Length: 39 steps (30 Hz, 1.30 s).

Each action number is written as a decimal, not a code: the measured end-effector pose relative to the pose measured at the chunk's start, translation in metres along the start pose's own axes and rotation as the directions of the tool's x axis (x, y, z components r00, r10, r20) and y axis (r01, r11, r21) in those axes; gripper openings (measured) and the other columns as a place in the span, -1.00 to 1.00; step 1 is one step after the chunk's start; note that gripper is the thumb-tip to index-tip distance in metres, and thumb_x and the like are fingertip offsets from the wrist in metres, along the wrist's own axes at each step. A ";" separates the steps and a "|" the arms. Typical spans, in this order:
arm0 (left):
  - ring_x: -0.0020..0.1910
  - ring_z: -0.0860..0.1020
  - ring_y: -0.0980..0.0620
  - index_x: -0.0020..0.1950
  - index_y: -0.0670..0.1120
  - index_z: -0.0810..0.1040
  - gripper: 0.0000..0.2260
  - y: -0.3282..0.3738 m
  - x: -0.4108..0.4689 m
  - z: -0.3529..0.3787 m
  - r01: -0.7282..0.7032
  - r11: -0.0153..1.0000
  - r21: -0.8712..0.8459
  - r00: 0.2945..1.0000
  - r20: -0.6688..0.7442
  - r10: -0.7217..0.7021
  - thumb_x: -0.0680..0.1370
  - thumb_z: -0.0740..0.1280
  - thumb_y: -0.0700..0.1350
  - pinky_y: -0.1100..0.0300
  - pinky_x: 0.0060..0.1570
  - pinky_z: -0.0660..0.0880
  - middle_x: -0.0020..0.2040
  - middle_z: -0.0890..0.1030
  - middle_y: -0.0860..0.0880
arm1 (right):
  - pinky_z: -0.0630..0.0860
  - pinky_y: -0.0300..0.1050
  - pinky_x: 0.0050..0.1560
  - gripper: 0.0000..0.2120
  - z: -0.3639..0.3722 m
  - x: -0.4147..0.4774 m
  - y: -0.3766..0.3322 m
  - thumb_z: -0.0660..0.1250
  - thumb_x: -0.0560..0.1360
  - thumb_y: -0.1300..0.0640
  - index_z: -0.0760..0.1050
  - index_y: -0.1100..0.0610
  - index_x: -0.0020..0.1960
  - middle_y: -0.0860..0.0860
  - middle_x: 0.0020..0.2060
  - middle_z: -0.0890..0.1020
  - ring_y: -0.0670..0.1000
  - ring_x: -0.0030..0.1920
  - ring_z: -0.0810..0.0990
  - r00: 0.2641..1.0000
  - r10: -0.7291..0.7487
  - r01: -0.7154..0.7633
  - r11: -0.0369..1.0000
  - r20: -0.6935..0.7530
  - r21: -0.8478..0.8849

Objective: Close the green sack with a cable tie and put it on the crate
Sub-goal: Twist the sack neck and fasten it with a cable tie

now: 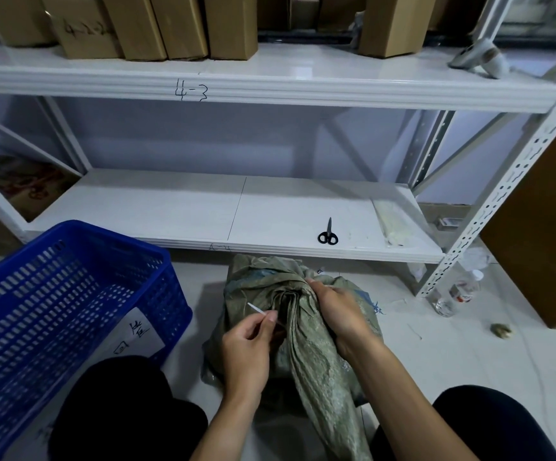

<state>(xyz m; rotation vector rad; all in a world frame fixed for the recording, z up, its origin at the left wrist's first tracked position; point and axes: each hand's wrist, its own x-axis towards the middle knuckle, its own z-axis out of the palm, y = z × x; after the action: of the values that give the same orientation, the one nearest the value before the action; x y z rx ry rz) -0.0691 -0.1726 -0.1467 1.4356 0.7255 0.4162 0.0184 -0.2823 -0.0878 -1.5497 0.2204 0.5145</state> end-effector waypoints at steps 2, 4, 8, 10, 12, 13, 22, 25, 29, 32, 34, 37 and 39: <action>-0.28 0.68 0.10 -0.09 -0.07 0.71 -0.94 0.004 -0.002 -0.001 0.033 0.997 -0.075 0.999 0.031 -0.031 0.54 0.44 -0.18 0.18 -0.21 0.62 -0.16 0.75 -0.09 | 0.63 0.04 -0.05 -0.68 -0.001 0.001 0.000 0.32 0.59 0.07 0.67 0.33 -0.04 0.18 -0.20 0.74 0.21 -0.10 0.73 1.000 0.004 -0.004 1.000 -0.005 -0.007; -0.38 0.66 0.06 -0.05 -0.15 0.70 -0.94 0.009 -0.004 -0.004 0.070 0.989 -0.129 0.996 0.068 -0.062 0.54 0.42 -0.23 0.25 -0.35 0.59 -0.19 0.74 -0.14 | 0.63 0.04 -0.05 -0.68 -0.001 0.002 0.001 0.33 0.58 0.06 0.67 0.33 -0.03 0.18 -0.19 0.74 0.20 -0.12 0.73 1.000 0.009 -0.009 1.000 -0.002 -0.005; -0.23 0.73 -0.03 0.03 -0.18 0.67 -0.89 0.018 -0.003 -0.022 0.011 0.997 -0.072 0.993 0.115 -0.002 0.57 0.37 -0.31 0.23 -0.21 0.65 -0.19 0.75 -0.12 | 0.62 -0.06 -0.12 -0.70 -0.004 0.003 -0.001 0.35 0.57 0.06 0.68 0.30 -0.04 0.15 -0.19 0.75 0.12 -0.17 0.73 1.000 0.007 -0.008 1.000 0.005 0.003; -0.18 0.73 -0.07 0.02 -0.16 0.66 -0.88 0.024 -0.001 -0.032 -0.041 0.999 -0.031 0.989 0.140 0.045 0.55 0.38 -0.33 0.20 -0.14 0.66 -0.16 0.75 -0.12 | 0.63 -0.06 -0.10 -0.70 -0.006 0.003 -0.003 0.34 0.57 0.04 0.68 0.28 -0.04 0.13 -0.18 0.75 0.11 -0.16 0.74 1.000 0.002 -0.002 1.000 0.013 -0.004; -0.16 0.73 -0.08 0.00 -0.17 0.66 -0.90 0.030 0.001 -0.041 -0.099 0.995 0.006 0.983 0.158 0.096 0.52 0.43 -0.32 0.17 -0.08 0.66 -0.15 0.74 -0.13 | 0.63 -0.11 -0.14 -0.70 -0.007 0.003 -0.004 0.33 0.59 0.04 0.68 0.27 -0.03 0.12 -0.19 0.75 0.10 -0.17 0.75 1.000 0.002 -0.002 1.000 0.026 -0.004; -0.16 0.73 -0.07 -0.01 -0.17 0.66 -0.90 0.032 0.002 -0.044 -0.123 0.992 0.028 0.979 0.168 0.117 0.52 0.43 -0.31 0.16 -0.06 0.66 -0.15 0.74 -0.13 | 0.63 -0.12 -0.15 -0.70 -0.007 0.002 -0.004 0.32 0.59 0.05 0.68 0.28 -0.03 0.12 -0.19 0.75 0.10 -0.17 0.75 1.000 0.006 -0.006 1.000 0.030 0.004; -0.26 0.72 -0.13 -0.01 -0.17 0.65 -0.88 0.036 0.002 -0.046 -0.165 0.980 0.110 0.955 0.268 0.131 0.62 0.32 -0.22 0.01 -0.14 0.68 -0.22 0.68 -0.19 | 0.63 0.05 0.01 -0.72 -0.002 0.003 -0.004 0.37 0.56 0.06 0.68 0.29 -0.03 0.15 -0.17 0.75 0.14 -0.13 0.74 1.000 0.029 -0.029 0.999 -0.002 0.040; -0.18 0.72 -0.13 -0.03 -0.24 0.61 -0.86 0.037 0.002 -0.042 -0.176 0.978 0.111 0.926 0.357 0.126 0.63 0.27 -0.26 0.08 -0.08 0.67 -0.20 0.70 -0.20 | 0.63 0.06 0.00 -0.73 -0.002 0.004 -0.004 0.37 0.55 0.08 0.68 0.30 -0.03 0.15 -0.18 0.75 0.16 -0.13 0.74 0.999 0.034 -0.034 0.999 -0.009 0.023; -0.17 0.71 -0.04 -0.07 -0.18 0.66 -0.85 0.034 0.001 -0.036 -0.173 0.965 0.198 0.928 0.361 0.092 0.59 0.30 -0.33 0.10 -0.06 0.66 -0.19 0.72 -0.11 | 0.62 -0.03 -0.12 -0.75 -0.001 0.005 -0.006 0.35 0.56 0.09 0.67 0.28 -0.05 0.14 -0.21 0.75 0.14 -0.17 0.73 0.999 0.034 -0.034 0.999 -0.006 -0.013; -0.18 0.70 0.07 -0.13 0.04 0.69 -0.78 0.026 0.005 -0.031 -0.187 0.937 0.295 0.945 0.314 0.090 0.57 0.34 -0.24 0.00 -0.05 0.65 -0.21 0.73 0.03 | 0.61 -0.10 -0.20 -0.75 0.000 0.007 -0.008 0.33 0.58 0.09 0.66 0.26 -0.06 0.14 -0.21 0.75 0.14 -0.17 0.73 1.000 0.010 -0.011 0.999 -0.007 -0.042; -0.16 0.70 0.11 -0.14 0.17 0.67 -0.76 0.021 0.009 -0.026 -0.180 0.930 0.320 0.955 0.285 0.087 0.57 0.35 -0.16 0.00 -0.04 0.64 -0.19 0.73 0.11 | 0.61 -0.07 -0.17 -0.75 0.000 0.007 -0.007 0.32 0.58 0.10 0.66 0.27 -0.05 0.14 -0.22 0.75 0.15 -0.16 0.73 1.000 0.006 -0.006 0.999 -0.008 -0.054; -0.10 0.68 0.13 -0.12 0.13 0.66 -0.78 0.018 0.016 -0.016 -0.158 0.934 0.319 0.968 0.237 0.083 0.60 0.33 -0.15 0.01 0.02 0.63 -0.14 0.73 0.08 | 0.58 -0.04 -0.14 -0.67 0.001 0.006 -0.005 0.29 0.60 0.06 0.62 0.36 0.01 0.29 -0.13 0.70 0.30 -0.06 0.69 0.999 -0.030 0.028 0.991 -0.018 -0.131; -0.06 0.67 0.11 -0.07 0.07 0.64 -0.81 0.020 0.019 -0.008 -0.164 0.948 0.272 0.966 0.237 0.099 0.63 0.29 -0.18 0.05 0.04 0.60 -0.11 0.72 0.05 | 0.49 -0.10 -0.19 -0.61 0.003 0.007 -0.001 0.27 0.61 0.01 0.57 0.39 0.04 0.31 -0.12 0.69 0.31 -0.07 0.65 0.992 -0.109 0.089 0.961 -0.062 -0.262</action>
<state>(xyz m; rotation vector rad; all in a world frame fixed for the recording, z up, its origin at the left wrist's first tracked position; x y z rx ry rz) -0.0575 -0.1520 -0.1303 1.7836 0.5251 0.2533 0.0250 -0.2782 -0.0899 -1.8272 0.1359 0.4172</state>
